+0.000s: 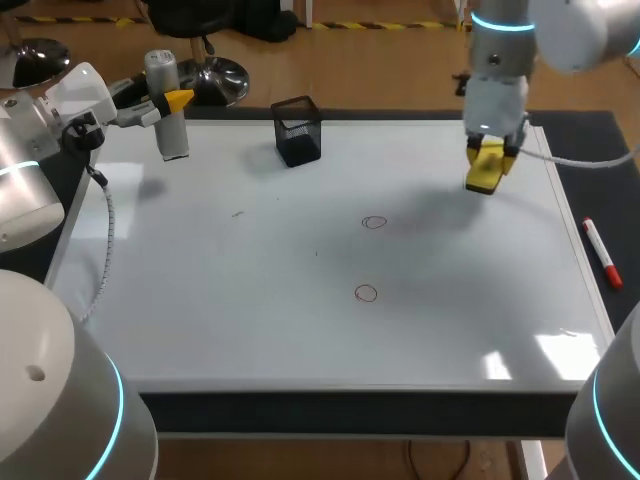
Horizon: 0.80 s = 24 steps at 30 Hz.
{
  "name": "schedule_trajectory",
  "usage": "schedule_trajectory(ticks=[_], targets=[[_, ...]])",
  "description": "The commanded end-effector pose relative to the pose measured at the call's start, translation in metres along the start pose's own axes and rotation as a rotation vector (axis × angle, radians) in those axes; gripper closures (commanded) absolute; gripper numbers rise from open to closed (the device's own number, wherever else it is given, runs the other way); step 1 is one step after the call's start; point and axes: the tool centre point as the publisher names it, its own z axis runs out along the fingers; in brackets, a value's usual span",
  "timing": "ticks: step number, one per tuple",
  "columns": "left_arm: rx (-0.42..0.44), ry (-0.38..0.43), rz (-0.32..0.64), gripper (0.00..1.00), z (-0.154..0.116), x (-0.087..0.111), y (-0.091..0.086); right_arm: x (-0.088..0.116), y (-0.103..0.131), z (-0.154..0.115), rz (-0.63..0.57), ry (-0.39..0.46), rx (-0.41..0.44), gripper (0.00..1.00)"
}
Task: Pick up the inspection probe, press it on each red-marked spot on the whiteboard one by one, put down the probe, pick up the eraser, and wipe off all the red marks.
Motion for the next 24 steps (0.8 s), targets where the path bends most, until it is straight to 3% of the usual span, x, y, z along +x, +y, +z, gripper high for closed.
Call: schedule_trajectory(ticks=[1,13,24], targets=[[0.004,-0.002,0.002,1.00,0.001,0.000,0.000,0.018,-0.010,-0.002,0.017,-0.017,0.000,1.00],[0.004,-0.002,0.002,1.00,0.001,0.000,0.000,0.044,-0.043,-0.006,0.103,-0.015,0.016,1.00],[0.004,-0.002,0.002,1.00,0.001,0.000,0.000,0.036,-0.067,-0.003,0.147,-0.027,-0.002,1.00]])
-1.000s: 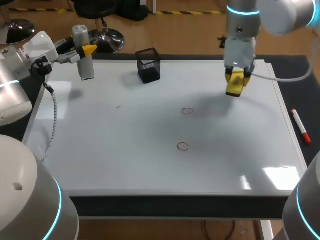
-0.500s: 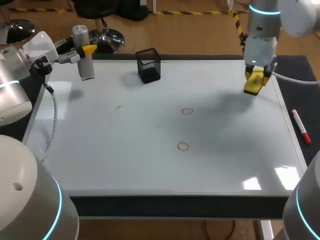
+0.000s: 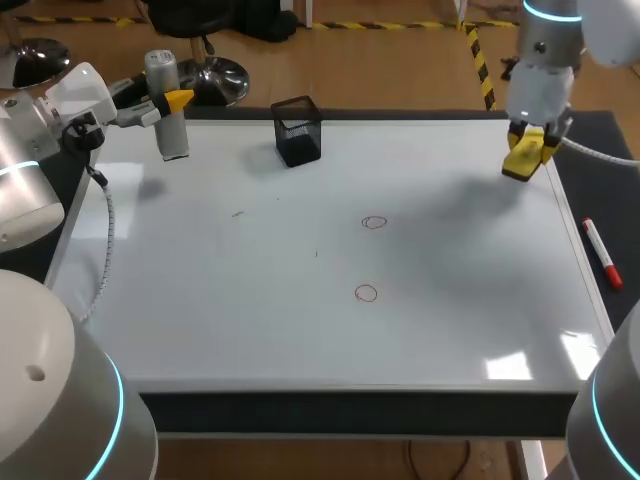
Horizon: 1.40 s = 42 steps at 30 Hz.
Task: Pick up the inspection probe, press it on each red-marked spot on the whiteboard one by one, put down the probe, pick up the eraser, and wipe off all the red marks.
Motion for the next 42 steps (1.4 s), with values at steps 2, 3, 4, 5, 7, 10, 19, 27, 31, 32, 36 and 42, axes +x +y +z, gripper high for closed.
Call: schedule_trajectory(ticks=[2,3,4,5,7,10,19,27,31,32,36,42], targets=[[0.004,-0.002,0.002,1.00,0.001,0.000,0.000,-0.011,-0.011,0.001,-0.004,0.011,-0.017,1.00],[0.004,-0.002,0.002,1.00,0.001,0.000,0.000,-0.012,-0.013,0.002,-0.004,0.008,-0.014,1.00],[0.004,-0.002,0.002,1.00,0.001,0.000,0.000,-0.012,-0.013,0.002,-0.004,0.002,-0.016,1.00],[0.004,-0.002,0.002,1.00,0.001,0.000,0.000,-0.012,-0.013,0.002,-0.004,0.002,-0.016,1.00],[0.004,-0.002,0.002,1.00,0.001,0.000,0.000,-0.012,-0.013,0.002,-0.004,0.002,-0.016,1.00],[0.004,-0.002,0.002,1.00,0.001,0.000,0.000,-0.012,-0.013,0.002,-0.004,0.002,-0.016,1.00],[0.004,-0.002,0.002,1.00,0.001,0.000,0.000,-0.012,-0.013,0.002,-0.004,0.002,-0.016,1.00],[0.004,-0.002,0.002,1.00,0.001,0.000,0.000,-0.012,-0.013,0.002,-0.004,0.002,-0.016,1.00],[0.020,0.005,0.020,1.00,0.008,0.000,-0.007,-0.012,-0.013,0.002,-0.004,0.002,-0.016,1.00],[0.022,0.017,0.025,1.00,0.011,0.003,-0.008,-0.012,-0.013,0.002,-0.004,0.002,-0.016,1.00],[0.017,0.056,0.036,1.00,0.017,0.019,-0.008,-0.012,-0.013,0.002,-0.004,0.002,-0.016,1.00],[0.047,0.114,0.030,1.00,0.028,0.052,-0.011,-0.012,-0.013,0.002,-0.004,0.002,-0.016,1.00]])
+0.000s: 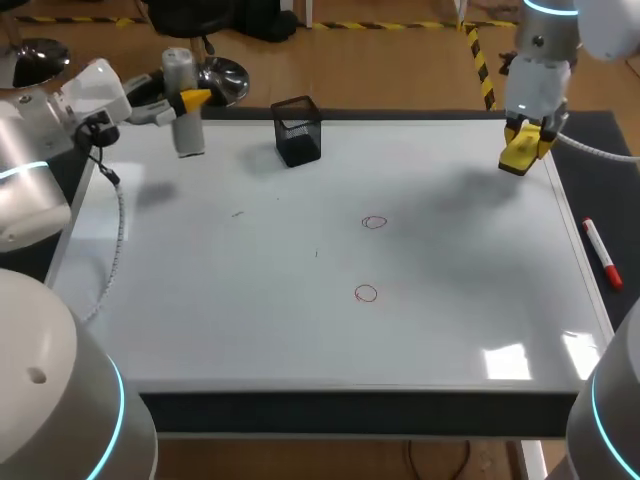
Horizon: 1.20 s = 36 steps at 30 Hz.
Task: Pick up the inspection probe, press it on each red-marked spot on the whiteboard one by one, put down the probe, pick up the eraser, and wipe off all the red marks.
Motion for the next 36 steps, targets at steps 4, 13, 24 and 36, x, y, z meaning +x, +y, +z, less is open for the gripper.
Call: schedule_trajectory(ticks=[4,13,24,36], targets=[[0.040,0.054,-0.003,1.00,0.017,0.039,-0.004,0.000,-0.001,-0.001,-0.002,0.005,0.000,1.00],[0.070,0.171,0.000,1.00,0.054,0.094,-0.019,0.000,-0.001,-0.001,-0.002,0.005,0.000,1.00],[0.100,0.338,-0.030,1.00,0.104,0.162,-0.020,0.000,-0.001,-0.001,-0.002,0.005,0.000,1.00],[0.084,0.450,-0.110,1.00,0.146,0.214,0.012,0.000,-0.001,-0.001,-0.002,0.005,0.000,1.00]])
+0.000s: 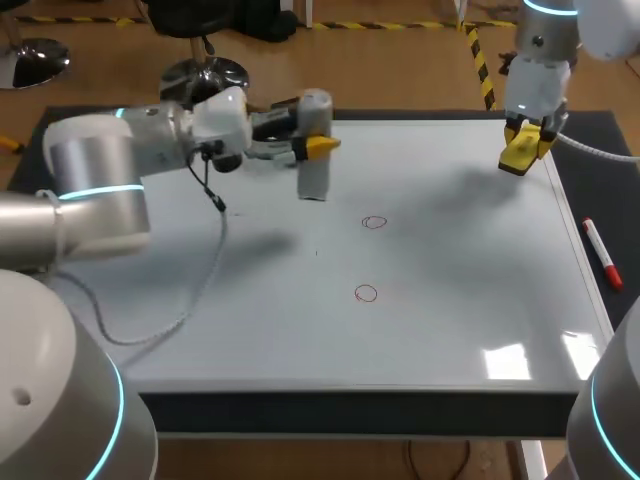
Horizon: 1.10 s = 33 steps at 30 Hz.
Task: Pick up the inspection probe, press it on each red-marked spot on the whiteboard one by one, put down the probe, pick up the eraser, and wipe off all the red marks.
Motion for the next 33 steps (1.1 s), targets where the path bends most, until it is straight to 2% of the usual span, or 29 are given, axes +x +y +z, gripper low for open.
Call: schedule_trajectory(ticks=[1,10,16,33], targets=[[0.017,0.020,-0.011,1.00,0.020,-0.006,0.018,0.000,-0.001,-0.001,-0.002,0.004,0.000,1.00],[0.071,0.062,-0.020,1.00,0.046,-0.002,0.041,0.000,-0.001,-0.001,-0.002,0.004,0.000,1.00],[0.054,0.105,-0.027,1.00,0.061,0.001,0.057,0.000,-0.001,-0.001,-0.002,0.004,0.000,1.00],[0.058,0.134,-0.075,1.00,0.082,-0.014,0.090,0.000,-0.001,-0.001,-0.002,0.004,0.000,1.00]])
